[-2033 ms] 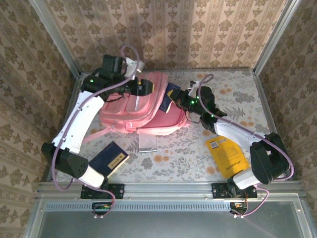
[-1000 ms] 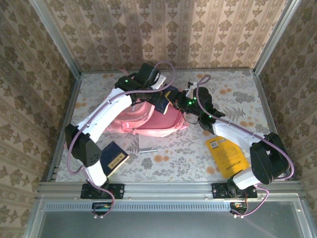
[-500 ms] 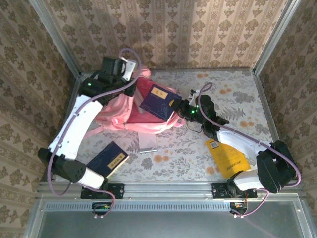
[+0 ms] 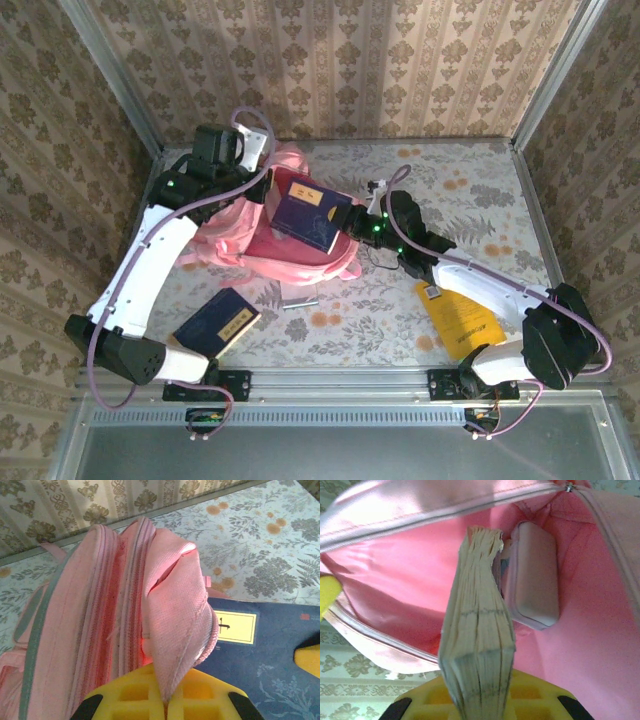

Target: Pack the student bag

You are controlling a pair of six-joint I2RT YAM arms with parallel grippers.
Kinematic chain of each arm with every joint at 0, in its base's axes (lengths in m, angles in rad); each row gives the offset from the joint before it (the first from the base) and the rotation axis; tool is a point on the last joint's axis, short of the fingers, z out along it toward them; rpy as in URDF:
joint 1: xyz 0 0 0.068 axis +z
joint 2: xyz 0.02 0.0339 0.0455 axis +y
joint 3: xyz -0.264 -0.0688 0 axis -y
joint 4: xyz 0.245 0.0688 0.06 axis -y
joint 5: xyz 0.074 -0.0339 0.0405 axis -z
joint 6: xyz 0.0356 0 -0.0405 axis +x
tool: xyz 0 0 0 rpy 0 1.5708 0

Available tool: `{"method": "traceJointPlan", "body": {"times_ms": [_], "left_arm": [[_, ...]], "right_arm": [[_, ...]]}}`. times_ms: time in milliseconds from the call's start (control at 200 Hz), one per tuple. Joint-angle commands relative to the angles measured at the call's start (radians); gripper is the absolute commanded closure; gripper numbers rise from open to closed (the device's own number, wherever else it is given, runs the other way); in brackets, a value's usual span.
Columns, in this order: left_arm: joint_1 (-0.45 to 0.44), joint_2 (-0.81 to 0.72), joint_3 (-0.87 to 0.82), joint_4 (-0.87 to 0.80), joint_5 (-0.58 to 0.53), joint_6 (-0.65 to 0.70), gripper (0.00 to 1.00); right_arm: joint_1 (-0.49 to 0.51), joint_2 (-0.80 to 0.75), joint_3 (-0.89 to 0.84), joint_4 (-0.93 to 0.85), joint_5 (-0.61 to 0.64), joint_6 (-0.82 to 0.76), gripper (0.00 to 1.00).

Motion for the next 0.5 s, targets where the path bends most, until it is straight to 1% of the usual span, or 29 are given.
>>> {"method": "traceJointPlan", "body": {"times_ms": [0, 95, 190, 310, 400, 495], "left_arm": [[0.007, -0.028, 0.007, 0.164, 0.078, -0.036, 1.0], [0.007, -0.031, -0.007, 0.195, 0.112, -0.053, 1.0], [0.007, -0.02, 0.007, 0.2, 0.139, -0.064, 1.0], [0.003, -0.016, 0.013, 0.221, 0.157, -0.081, 1.0], [-0.001, -0.017, 0.008, 0.246, 0.17, -0.097, 1.0], [-0.005, -0.02, -0.005, 0.277, 0.201, -0.112, 1.0]], "right_arm": [[0.022, -0.007, 0.044, 0.031, 0.058, 0.109, 1.0], [0.05, 0.029, 0.098, -0.048, 0.119, 0.169, 1.0], [0.07, 0.111, 0.177, -0.115, 0.121, 0.206, 1.0], [0.088, 0.212, 0.231, -0.06, 0.119, 0.22, 1.0], [0.097, 0.318, 0.297, -0.069, 0.118, 0.242, 1.0], [0.112, 0.434, 0.371, -0.024, 0.113, 0.243, 1.0]]}}
